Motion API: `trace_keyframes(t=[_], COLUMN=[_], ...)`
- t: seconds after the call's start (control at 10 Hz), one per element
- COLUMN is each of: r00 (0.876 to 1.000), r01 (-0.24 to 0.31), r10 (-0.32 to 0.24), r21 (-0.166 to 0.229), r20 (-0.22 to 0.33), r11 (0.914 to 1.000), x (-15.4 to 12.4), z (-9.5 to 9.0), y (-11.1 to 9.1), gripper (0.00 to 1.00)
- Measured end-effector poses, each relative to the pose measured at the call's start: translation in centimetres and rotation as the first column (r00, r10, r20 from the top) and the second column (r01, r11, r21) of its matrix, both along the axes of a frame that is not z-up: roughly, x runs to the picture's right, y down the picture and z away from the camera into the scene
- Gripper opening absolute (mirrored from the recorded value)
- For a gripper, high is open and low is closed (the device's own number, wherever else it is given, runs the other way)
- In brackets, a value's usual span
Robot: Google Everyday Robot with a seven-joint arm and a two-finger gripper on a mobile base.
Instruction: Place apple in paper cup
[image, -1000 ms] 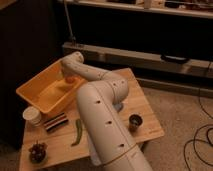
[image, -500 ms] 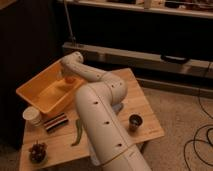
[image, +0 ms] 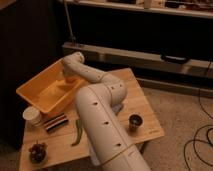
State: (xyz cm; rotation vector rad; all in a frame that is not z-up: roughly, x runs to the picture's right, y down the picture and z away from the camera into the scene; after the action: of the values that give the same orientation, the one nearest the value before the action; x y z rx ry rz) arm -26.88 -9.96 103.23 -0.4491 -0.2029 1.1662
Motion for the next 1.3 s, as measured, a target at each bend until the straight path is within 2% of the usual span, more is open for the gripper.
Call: trace_keyframes(t=[0.5, 0.8, 1.0, 1.3], r00=[0.997, 0.995, 0.995, 0.996], r01=[-0.076, -0.09, -0.081, -0.047], r10=[0.076, 0.091, 0.083, 0.051], r21=[-0.026, -0.038, -0.044, -0.056], r20=[0.021, 0.034, 0.05, 0.073], r11=[0.9968, 0.9952, 0.9957, 0.9973], x=[1.0, 0.9, 0.4, -0.7], z=[0.3, 0.3, 0.2, 0.0], y=[-0.1, -0.3, -0.3, 0.1], gripper=[0.8, 0.8, 0.67, 0.36])
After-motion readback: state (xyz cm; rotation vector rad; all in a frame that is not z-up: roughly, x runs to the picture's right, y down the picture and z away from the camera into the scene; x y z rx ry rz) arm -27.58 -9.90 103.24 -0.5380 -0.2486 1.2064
